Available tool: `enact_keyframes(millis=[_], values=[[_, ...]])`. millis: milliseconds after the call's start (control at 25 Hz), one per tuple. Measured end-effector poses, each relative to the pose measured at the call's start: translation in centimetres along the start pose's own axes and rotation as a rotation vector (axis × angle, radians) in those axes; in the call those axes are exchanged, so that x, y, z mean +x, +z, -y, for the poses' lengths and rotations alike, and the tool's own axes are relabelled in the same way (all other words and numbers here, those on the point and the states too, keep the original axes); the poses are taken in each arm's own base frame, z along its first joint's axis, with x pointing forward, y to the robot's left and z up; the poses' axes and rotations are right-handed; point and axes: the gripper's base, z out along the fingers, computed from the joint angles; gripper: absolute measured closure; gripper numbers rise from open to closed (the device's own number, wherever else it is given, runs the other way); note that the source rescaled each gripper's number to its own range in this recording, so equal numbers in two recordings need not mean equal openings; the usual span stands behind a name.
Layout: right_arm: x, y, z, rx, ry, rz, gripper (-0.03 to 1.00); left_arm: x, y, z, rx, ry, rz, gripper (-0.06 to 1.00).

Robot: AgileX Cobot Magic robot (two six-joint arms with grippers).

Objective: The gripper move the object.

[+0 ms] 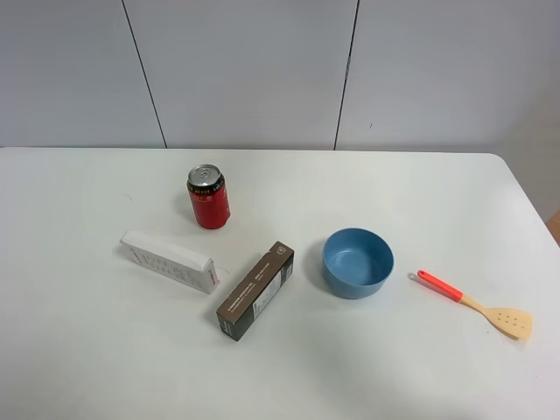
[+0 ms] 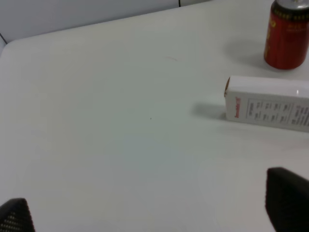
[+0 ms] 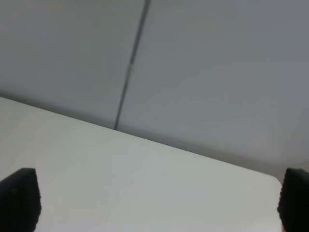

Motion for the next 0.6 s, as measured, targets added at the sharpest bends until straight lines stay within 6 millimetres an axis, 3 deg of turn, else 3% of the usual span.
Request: enact_keyframes(millis=[240, 600], values=[[3.7, -1.4, 3.2, 0.071, 0.039, -0.084, -0.03, 0.0, 0.0, 0.0, 0.0, 0.0, 0.0, -0.06], [13.1, -6.0, 3.9, 0.071, 0.119, -0.191, -0.03, 0.0, 0.0, 0.0, 0.0, 0.0, 0.0, -0.06]])
